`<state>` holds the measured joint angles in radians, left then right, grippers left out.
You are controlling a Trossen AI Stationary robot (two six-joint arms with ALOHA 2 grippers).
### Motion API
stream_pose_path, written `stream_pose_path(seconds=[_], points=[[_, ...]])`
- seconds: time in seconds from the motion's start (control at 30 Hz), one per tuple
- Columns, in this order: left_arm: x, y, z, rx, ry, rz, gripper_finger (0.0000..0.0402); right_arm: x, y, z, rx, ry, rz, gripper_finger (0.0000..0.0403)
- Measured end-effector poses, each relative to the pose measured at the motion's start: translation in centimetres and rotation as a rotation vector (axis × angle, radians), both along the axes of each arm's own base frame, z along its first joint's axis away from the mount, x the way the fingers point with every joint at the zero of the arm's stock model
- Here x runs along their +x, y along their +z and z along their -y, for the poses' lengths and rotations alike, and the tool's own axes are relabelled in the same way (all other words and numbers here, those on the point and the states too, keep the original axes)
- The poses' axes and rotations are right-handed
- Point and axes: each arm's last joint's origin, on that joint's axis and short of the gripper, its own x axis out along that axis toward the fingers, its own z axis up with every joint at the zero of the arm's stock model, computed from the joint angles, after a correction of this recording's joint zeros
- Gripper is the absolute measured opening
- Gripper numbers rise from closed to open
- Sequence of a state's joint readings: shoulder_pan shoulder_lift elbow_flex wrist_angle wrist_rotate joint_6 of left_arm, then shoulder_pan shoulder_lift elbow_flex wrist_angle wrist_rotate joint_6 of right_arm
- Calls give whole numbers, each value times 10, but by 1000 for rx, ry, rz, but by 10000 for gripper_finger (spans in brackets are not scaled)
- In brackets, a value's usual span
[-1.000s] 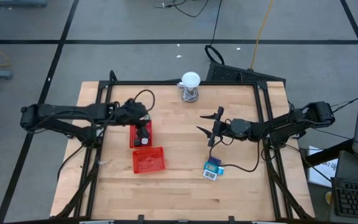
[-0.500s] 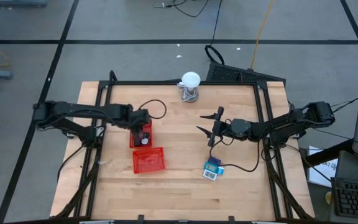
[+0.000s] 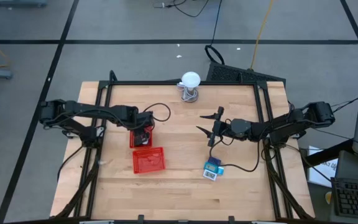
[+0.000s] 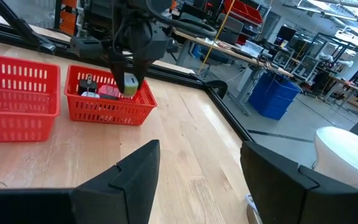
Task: Pick & Place Office items
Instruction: Put the green charger adapter into the top red basket
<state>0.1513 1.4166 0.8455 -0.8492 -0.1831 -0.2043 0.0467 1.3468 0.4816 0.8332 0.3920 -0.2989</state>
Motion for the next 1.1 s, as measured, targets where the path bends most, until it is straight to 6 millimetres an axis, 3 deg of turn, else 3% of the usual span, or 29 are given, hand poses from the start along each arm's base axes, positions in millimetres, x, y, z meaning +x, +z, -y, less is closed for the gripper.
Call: stream_pose_path(seconds=[0.3,1.1], points=[[9,2,-2,38,-19,94,133,0,0,0,0,0,-1,212],[9,3,-5,153,2,77,133,0,-1,0,6,-1,-6,212]])
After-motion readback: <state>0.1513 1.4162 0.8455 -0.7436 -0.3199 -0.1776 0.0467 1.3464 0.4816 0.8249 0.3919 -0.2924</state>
